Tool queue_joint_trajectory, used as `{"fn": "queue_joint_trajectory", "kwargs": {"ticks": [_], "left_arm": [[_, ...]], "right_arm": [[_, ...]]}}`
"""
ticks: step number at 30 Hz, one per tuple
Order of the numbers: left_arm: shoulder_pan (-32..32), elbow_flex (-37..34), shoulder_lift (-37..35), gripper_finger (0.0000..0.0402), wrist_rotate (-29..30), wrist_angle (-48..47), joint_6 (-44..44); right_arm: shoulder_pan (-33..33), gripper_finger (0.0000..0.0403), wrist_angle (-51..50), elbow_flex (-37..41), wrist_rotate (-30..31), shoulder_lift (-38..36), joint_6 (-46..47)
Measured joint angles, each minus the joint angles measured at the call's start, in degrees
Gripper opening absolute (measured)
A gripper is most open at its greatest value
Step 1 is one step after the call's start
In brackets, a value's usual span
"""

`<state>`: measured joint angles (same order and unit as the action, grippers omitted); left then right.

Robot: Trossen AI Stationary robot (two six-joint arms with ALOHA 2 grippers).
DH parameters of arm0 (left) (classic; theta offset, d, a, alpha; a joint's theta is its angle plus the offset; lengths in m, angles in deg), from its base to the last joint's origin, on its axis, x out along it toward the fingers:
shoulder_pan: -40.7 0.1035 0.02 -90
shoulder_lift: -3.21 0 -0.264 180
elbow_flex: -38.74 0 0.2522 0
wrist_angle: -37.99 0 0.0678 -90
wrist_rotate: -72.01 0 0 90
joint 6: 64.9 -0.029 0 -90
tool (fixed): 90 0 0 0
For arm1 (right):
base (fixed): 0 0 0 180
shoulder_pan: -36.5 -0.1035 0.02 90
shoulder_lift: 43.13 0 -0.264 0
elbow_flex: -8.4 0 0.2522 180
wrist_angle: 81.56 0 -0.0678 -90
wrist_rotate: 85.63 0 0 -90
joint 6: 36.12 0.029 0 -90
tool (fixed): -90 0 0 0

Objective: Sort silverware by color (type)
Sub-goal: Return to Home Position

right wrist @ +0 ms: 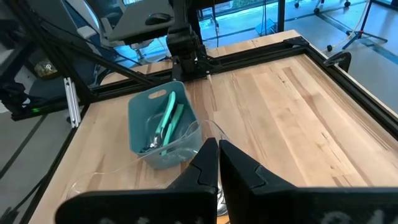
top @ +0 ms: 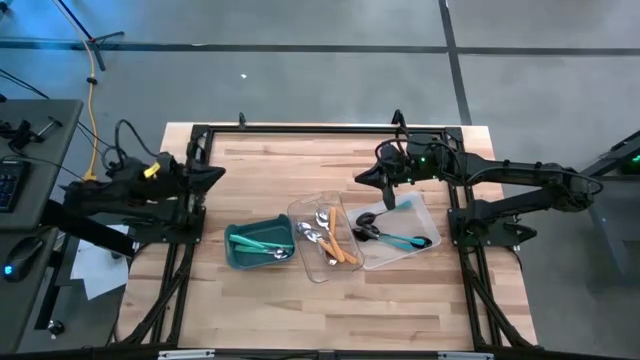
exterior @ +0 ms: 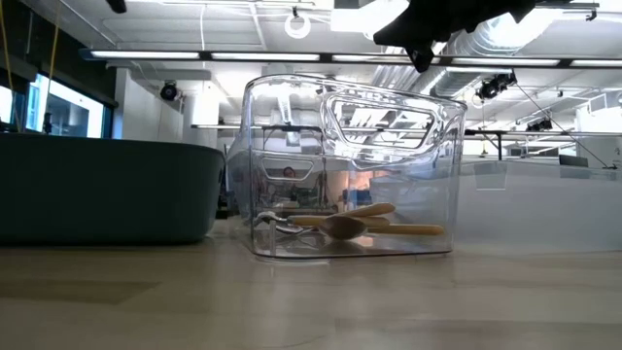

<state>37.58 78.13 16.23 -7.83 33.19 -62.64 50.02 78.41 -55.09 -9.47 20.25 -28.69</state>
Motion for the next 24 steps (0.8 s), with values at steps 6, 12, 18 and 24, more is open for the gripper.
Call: {"fn": "queue_joint_trajectory", "kwargs": {"ticks": [6,12,18,24], "left_arm": [[0.0,-3.77,-9.31,0.0,2.51,-0.2,-1.02],[0.04,-5.43,-12.75,0.0,3.81,1.19,-4.87],[0.05,-7.15,-12.68,0.0,3.78,3.83,-4.58],[0.09,-14.2,-12.74,0.0,3.6,13.99,-2.69]], "right_arm": [[0.0,0.0,-0.02,0.0,0.0,0.0,1.56],[0.0,0.0,0.07,0.0,0.1,0.0,1.56],[0.0,0.0,0.07,0.0,0.37,-0.02,1.56],[0.0,0.0,0.07,0.0,0.42,-0.01,1.51]]}}
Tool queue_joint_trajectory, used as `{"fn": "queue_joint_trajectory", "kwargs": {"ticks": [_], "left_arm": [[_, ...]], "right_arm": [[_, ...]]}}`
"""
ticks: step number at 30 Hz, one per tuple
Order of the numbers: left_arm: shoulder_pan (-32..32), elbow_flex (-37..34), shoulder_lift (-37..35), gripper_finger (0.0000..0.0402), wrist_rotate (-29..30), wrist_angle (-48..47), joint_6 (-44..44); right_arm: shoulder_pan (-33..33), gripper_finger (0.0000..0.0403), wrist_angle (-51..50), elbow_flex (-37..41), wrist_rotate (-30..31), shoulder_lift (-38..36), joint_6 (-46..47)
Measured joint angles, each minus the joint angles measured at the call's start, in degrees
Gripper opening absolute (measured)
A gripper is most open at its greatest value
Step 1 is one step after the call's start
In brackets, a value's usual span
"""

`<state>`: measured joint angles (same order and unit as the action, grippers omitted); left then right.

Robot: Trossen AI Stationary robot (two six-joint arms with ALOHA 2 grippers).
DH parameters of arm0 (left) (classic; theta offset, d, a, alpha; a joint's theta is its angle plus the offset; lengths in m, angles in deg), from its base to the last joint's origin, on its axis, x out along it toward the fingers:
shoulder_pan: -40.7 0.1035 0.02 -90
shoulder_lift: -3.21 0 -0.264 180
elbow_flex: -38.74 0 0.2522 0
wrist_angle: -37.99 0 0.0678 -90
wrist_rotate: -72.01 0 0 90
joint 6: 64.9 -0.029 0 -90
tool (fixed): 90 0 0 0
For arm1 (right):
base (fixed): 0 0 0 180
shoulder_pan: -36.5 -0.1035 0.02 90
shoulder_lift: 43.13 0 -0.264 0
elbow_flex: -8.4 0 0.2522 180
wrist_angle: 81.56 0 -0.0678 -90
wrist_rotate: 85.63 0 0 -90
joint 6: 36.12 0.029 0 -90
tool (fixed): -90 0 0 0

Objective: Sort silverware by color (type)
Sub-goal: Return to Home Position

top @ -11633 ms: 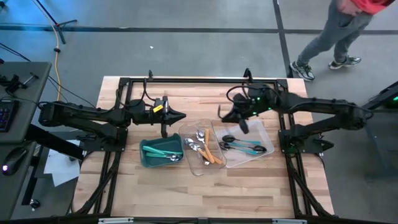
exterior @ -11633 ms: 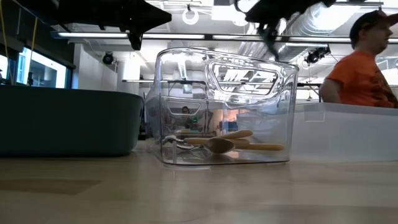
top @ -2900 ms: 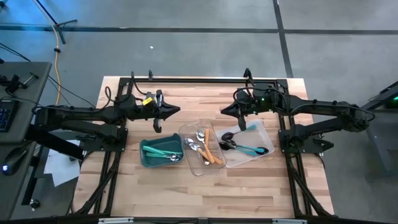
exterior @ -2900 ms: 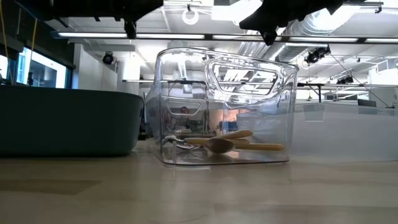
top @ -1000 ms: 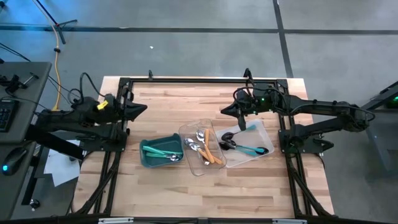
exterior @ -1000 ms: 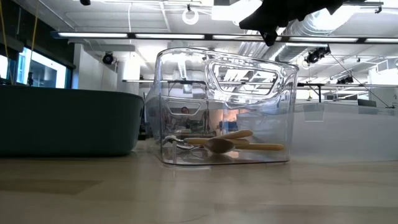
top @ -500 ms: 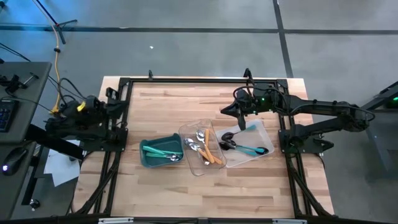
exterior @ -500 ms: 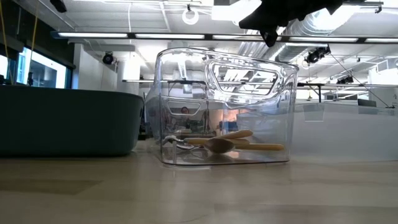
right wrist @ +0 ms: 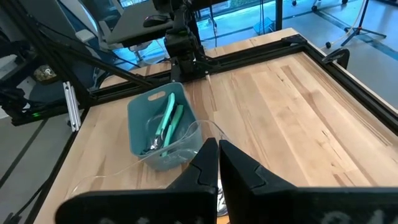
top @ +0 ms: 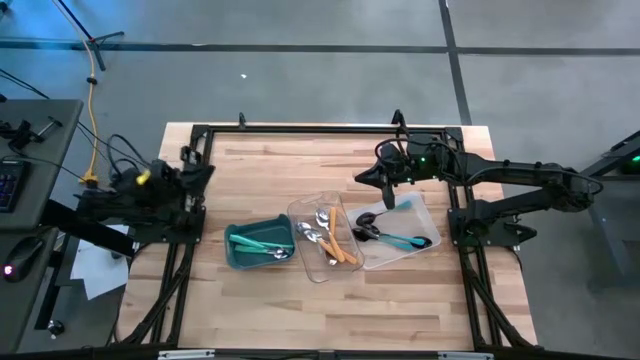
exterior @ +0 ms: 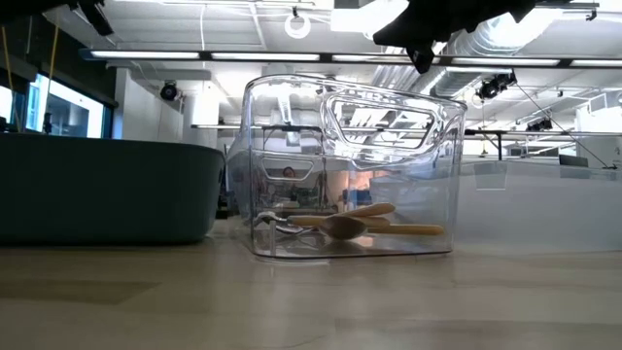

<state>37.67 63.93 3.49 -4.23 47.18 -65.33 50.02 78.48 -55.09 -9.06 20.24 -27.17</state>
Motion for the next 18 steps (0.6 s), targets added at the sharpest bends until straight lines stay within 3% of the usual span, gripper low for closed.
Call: {"fn": "queue_joint_trajectory", "kwargs": {"ticks": [9,18], "left_arm": [[0.0,-10.41,-0.04,0.0,1.43,13.83,1.89],[0.0,-10.7,-0.04,0.0,1.24,12.74,1.52]], "right_arm": [[0.0,0.0,0.0,0.0,-0.03,-0.02,0.63],[0.0,0.0,-0.02,0.0,-0.74,-0.02,1.27]]}}
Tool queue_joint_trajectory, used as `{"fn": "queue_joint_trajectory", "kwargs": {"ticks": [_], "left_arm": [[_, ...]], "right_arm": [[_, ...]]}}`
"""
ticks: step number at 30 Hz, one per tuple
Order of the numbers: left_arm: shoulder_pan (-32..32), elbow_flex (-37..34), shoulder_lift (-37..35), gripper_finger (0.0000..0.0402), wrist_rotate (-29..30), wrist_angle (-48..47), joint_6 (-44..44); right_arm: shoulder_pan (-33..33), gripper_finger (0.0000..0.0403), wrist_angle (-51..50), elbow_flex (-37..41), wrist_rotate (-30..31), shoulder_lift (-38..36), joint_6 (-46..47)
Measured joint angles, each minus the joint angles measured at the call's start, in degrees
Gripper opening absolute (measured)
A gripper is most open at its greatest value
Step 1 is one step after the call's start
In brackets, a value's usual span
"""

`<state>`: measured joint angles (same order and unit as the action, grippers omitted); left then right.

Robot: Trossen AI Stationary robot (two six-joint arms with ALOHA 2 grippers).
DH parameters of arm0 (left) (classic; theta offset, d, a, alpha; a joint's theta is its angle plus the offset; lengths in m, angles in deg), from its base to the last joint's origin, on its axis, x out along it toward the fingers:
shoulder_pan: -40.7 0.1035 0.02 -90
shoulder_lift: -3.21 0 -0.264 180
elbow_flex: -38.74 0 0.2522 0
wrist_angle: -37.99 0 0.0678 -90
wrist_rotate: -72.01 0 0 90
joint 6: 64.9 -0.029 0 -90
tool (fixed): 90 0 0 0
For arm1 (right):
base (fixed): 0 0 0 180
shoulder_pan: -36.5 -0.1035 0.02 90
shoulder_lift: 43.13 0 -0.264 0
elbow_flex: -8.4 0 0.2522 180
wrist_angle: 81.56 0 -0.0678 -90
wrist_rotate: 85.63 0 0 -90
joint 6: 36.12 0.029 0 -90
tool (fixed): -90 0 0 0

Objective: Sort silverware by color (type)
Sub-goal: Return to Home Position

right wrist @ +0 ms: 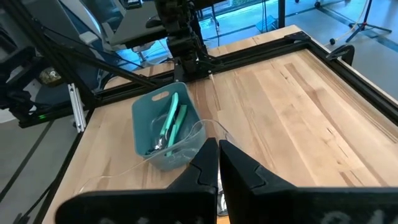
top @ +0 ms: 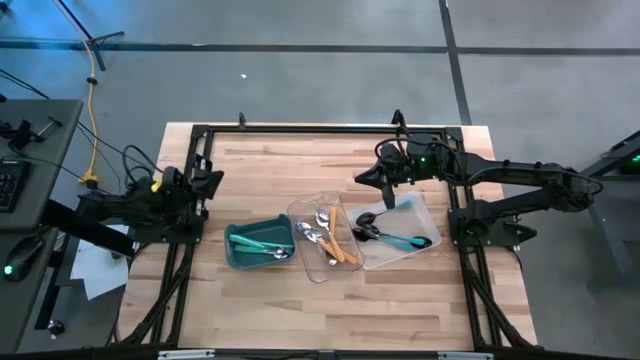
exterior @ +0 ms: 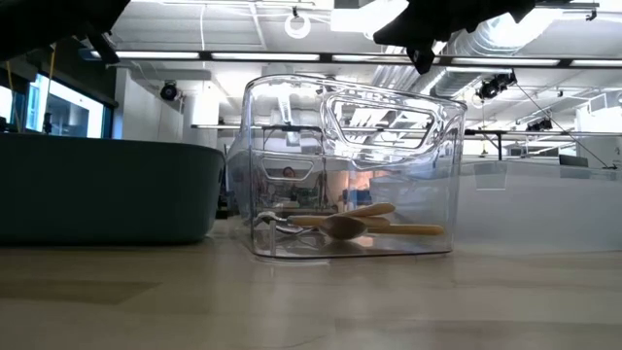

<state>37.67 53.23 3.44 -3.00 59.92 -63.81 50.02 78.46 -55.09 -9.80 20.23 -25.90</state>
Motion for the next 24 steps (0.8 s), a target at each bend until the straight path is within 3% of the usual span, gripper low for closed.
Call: {"fn": "queue_joint_trajectory", "kwargs": {"ticks": [24], "left_arm": [[0.0,-0.02,0.02,0.0,-0.91,-32.99,4.27]], "right_arm": [[-0.04,0.0,0.46,0.0,-2.72,0.0,2.41]]}}
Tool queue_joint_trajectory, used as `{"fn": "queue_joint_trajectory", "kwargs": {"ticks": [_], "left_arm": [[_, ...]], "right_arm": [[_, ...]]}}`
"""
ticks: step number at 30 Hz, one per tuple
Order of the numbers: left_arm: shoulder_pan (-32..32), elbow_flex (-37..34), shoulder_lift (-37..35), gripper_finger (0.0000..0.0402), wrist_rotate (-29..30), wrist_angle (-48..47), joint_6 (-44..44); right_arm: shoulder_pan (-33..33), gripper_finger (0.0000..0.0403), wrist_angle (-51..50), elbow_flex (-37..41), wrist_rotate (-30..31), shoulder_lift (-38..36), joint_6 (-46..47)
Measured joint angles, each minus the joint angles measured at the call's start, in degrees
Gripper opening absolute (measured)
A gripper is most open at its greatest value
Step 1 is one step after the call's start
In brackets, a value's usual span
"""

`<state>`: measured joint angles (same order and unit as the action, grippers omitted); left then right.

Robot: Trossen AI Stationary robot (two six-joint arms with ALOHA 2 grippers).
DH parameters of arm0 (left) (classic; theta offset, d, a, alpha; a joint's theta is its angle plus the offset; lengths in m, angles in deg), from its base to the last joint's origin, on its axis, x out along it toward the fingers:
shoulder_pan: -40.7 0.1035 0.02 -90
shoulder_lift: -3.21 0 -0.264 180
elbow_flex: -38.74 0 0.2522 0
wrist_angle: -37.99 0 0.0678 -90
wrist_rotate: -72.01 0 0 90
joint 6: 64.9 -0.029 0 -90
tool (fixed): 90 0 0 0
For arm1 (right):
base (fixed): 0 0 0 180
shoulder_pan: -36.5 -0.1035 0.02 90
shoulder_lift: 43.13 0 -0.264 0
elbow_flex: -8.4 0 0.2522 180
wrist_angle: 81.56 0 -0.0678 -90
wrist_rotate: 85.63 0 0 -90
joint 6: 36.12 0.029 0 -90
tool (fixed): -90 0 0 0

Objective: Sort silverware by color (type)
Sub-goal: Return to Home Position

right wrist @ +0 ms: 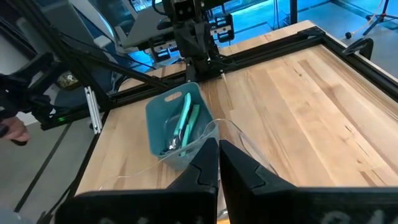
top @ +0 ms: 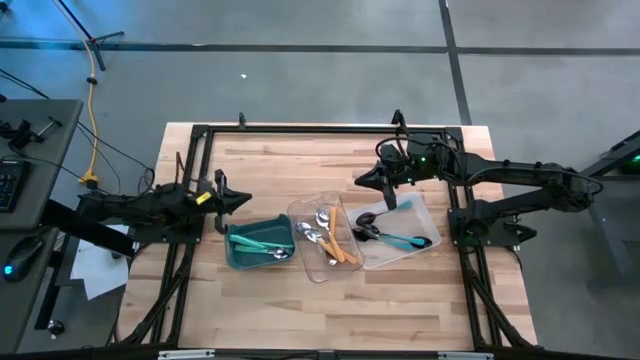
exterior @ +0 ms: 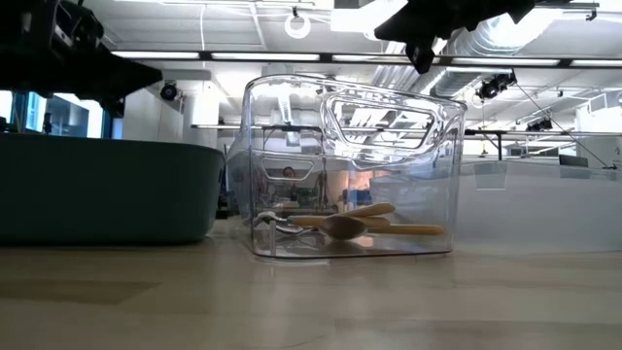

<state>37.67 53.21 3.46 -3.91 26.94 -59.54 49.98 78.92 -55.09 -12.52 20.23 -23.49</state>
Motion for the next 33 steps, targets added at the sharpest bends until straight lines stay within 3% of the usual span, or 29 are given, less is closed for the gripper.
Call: {"fn": "queue_joint_trajectory", "kwargs": {"ticks": [25,33], "left_arm": [[0.0,0.0,1.73,0.0,-2.14,-0.37,-2.6],[0.0,0.0,1.73,0.0,-2.14,-0.36,-2.56]], "right_arm": [[-0.05,0.0,0.63,0.0,-0.07,-0.23,2.37],[-0.11,0.0,-2.63,0.0,-0.12,-5.18,-1.33]]}}
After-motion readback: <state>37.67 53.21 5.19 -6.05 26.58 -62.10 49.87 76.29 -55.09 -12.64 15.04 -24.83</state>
